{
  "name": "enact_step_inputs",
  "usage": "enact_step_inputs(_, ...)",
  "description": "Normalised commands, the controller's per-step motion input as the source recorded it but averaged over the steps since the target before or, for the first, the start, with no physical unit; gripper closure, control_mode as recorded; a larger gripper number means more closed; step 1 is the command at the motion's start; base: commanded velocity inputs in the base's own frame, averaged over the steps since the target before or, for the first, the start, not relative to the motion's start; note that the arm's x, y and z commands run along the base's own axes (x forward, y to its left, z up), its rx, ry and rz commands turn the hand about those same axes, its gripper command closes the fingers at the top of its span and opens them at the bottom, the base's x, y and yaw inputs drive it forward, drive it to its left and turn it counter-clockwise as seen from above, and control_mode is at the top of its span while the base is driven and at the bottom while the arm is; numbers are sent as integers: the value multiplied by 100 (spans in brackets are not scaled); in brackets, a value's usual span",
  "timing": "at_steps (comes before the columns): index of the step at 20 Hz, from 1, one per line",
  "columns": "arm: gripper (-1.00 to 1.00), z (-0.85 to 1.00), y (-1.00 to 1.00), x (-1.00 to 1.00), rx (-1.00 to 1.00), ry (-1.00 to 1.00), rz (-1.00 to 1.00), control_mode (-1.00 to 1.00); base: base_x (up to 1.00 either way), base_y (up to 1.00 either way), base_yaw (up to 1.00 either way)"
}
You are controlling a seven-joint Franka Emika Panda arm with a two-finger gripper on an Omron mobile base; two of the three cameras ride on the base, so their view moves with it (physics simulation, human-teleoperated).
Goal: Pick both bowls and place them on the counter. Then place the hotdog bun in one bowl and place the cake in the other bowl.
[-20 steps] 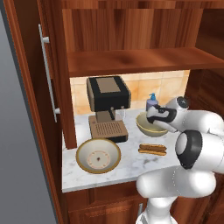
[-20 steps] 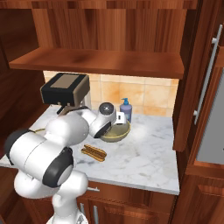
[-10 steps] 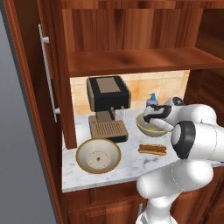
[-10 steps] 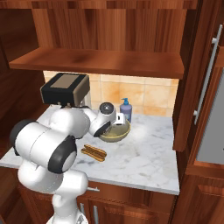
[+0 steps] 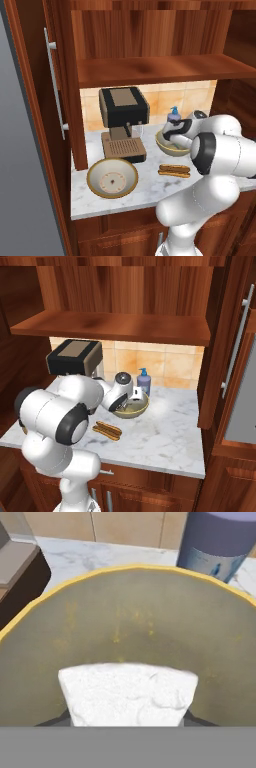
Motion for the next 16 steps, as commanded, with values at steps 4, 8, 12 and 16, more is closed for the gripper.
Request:
enact_step_inputs(4,100,-15,0,6,0,4,0,-100,0,0,0)
enact_step_inputs(8,100,-16,0,2,0,5,0,-100,0,0,0)
enact_step_inputs(12,100,-12,0,5,0,3,1,-100,0,0,0)
enact_step_inputs(16,100,-8,0,4,0,2,0,-100,0,0,0)
